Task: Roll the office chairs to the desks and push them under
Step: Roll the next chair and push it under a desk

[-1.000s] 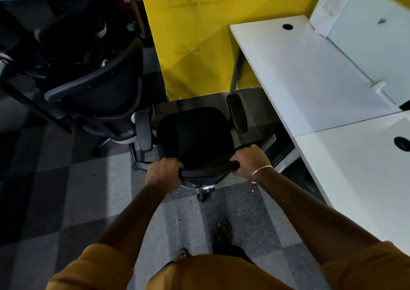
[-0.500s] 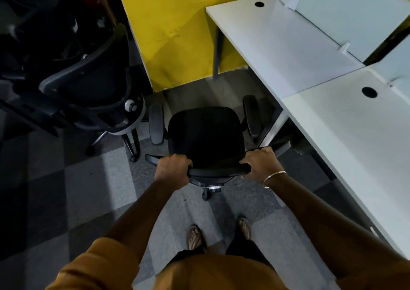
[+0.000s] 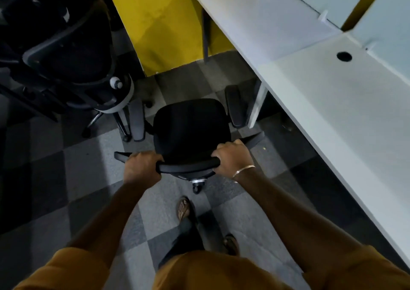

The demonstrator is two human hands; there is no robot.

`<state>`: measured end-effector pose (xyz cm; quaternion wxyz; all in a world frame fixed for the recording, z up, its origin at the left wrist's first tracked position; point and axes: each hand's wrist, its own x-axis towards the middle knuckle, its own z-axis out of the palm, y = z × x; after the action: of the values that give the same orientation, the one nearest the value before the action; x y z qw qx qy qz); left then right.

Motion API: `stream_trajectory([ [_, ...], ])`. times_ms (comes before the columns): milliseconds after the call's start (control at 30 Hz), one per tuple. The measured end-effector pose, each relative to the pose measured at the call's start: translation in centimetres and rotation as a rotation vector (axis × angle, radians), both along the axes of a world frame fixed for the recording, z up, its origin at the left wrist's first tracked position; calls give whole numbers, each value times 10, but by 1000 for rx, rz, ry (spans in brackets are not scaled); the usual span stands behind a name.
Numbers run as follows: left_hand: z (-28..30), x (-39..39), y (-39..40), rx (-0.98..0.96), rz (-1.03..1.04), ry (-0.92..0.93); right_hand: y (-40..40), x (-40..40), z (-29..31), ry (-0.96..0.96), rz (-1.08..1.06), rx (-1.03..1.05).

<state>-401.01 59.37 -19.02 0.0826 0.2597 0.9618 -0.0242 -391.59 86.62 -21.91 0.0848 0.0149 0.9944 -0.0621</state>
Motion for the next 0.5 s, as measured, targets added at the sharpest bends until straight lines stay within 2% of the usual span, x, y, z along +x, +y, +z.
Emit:
stream_trajectory([
  [233, 2, 123, -3, 57, 71, 24, 6, 97, -2, 78, 31, -31],
  [500, 9, 239, -10, 100, 64, -84, -1, 193, 6, 9, -11, 0],
])
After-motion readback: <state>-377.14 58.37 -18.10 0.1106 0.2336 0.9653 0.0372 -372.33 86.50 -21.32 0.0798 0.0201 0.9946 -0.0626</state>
